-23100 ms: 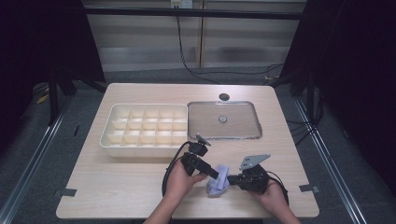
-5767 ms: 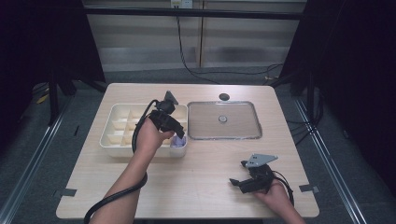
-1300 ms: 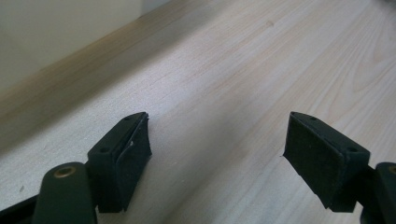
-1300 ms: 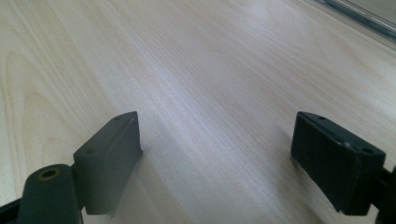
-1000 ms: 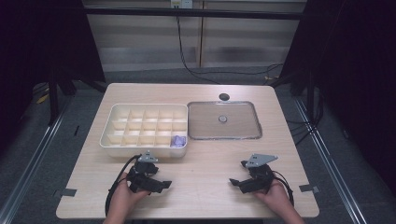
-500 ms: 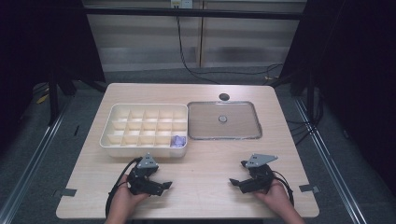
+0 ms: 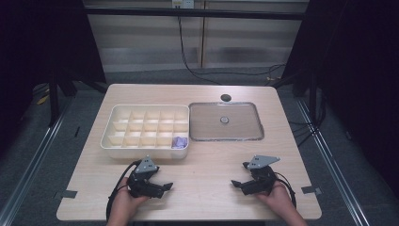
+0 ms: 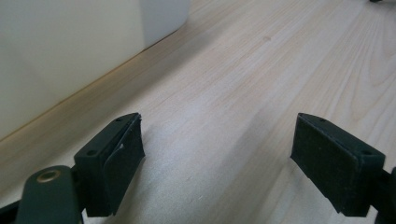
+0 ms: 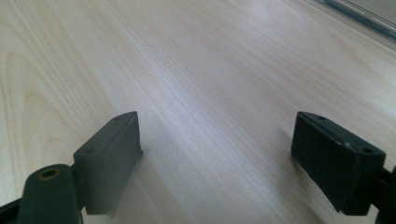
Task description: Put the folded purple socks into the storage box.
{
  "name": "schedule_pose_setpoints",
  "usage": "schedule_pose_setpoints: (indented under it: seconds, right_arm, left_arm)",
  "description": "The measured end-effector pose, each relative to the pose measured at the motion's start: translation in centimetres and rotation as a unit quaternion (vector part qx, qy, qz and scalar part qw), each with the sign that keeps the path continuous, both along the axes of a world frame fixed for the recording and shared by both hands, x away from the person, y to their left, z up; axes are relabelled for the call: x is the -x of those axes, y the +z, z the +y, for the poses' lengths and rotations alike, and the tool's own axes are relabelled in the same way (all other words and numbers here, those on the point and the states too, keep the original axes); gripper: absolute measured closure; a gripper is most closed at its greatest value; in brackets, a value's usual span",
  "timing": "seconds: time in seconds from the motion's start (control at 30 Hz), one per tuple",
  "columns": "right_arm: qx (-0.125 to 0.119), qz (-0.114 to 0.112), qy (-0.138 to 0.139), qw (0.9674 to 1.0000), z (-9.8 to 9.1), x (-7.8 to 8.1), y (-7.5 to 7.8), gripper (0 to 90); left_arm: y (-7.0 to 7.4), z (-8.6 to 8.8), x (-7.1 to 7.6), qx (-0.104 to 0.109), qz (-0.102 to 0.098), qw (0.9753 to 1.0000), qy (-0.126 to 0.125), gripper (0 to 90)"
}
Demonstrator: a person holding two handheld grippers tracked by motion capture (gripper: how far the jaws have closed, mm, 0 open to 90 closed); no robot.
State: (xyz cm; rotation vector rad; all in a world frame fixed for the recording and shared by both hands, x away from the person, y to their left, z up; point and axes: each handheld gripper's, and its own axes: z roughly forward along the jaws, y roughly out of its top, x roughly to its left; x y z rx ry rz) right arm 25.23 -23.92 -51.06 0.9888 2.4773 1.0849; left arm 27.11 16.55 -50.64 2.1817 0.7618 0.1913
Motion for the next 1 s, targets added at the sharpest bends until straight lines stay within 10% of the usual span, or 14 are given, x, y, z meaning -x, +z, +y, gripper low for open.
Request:
schedule_pose_setpoints:
  seconds: [1.0]
  right_arm:
    - [0.000,0.000,0.000,1.0000,0.00,0.00,0.00,15.5]
  left_arm:
    - [-0.09,-0.81,0.52,-0.041,-0.028,0.9988,-0.004,12.1]
